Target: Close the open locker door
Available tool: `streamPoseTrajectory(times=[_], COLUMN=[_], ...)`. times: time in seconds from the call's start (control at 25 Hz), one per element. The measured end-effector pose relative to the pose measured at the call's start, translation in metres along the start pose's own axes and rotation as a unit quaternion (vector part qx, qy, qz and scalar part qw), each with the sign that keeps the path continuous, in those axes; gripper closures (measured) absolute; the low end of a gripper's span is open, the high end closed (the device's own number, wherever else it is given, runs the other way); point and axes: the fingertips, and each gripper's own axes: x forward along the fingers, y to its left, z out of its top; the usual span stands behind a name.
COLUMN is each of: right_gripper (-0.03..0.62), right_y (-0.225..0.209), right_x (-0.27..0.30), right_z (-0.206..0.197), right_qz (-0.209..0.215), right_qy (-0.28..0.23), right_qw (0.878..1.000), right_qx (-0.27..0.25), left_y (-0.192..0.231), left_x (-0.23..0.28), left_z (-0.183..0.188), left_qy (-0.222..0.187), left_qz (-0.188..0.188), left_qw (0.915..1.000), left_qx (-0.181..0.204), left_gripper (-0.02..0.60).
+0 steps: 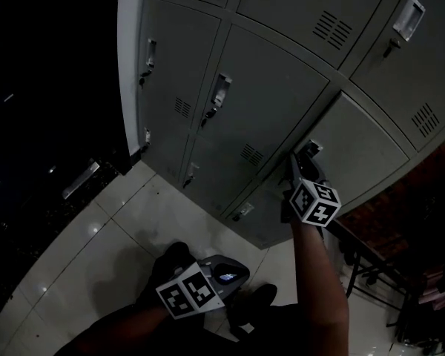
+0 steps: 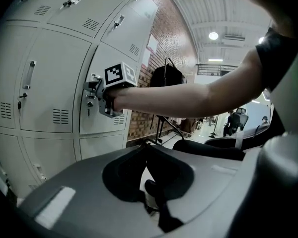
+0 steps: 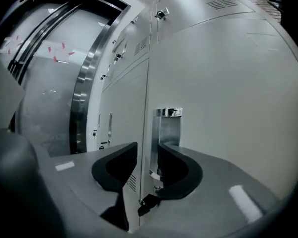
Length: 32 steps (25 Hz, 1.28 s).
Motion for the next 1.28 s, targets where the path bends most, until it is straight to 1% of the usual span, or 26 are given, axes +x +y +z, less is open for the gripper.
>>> streamPoseTrajectory(times=[0.16, 0.36, 0.6, 0.72, 0.84, 0.96, 1.08, 1.28], right_gripper=[0.459, 0.463, 0.46, 0.461, 0.459, 0.459, 0.463, 0.507], right_y=[-0.007, -0.013, -0.008, -0.008, -0.011, -0.009, -0.003, 0.005], right_x=[0.011, 0.017, 0.014, 0.005, -0.006, -0.023, -0.047, -0.094], right_z=[0.002, 0.003, 0.001, -0.001, -0.002, -0.002, -0.004, -0.004], right_qz=[-0.014, -0.024, -0.014, -0.035, -0.048, -0.038, -0.018, 0.014], right_qy=[-0.006, -0.016, -0.008, 0.001, 0.002, -0.001, -0.005, -0.013], right_qw=[1.0, 1.0, 1.0, 0.999, 0.999, 0.999, 1.0, 1.0], right_qx=[0.008, 0.005, 0.007, -0.012, -0.011, -0.013, -0.018, -0.022], left_y=[0.003, 0.004, 0.004, 0.005, 0.004, 0.004, 0.005, 0.005], left_x=[-0.005, -0.007, -0.008, -0.008, -0.008, -0.008, -0.008, -0.008], left_z=[0.001, 0.0, 0.0, -0.001, -0.002, -0.002, -0.004, -0.005], left_qy=[-0.007, -0.009, -0.012, -0.012, -0.011, -0.012, -0.011, -0.006], left_qz=[0.002, 0.003, 0.001, 0.001, 0.001, -0.001, 0.0, 0.003], left_qw=[1.0, 0.9999, 0.9999, 0.9999, 0.9999, 0.9999, 0.9999, 1.0], left_qx=[-0.002, -0.005, -0.005, -0.006, -0.003, -0.002, 0.0, 0.004], left_gripper=[0.569, 0.569, 0.569, 0.569, 0.569, 0.569, 0.569, 0.569])
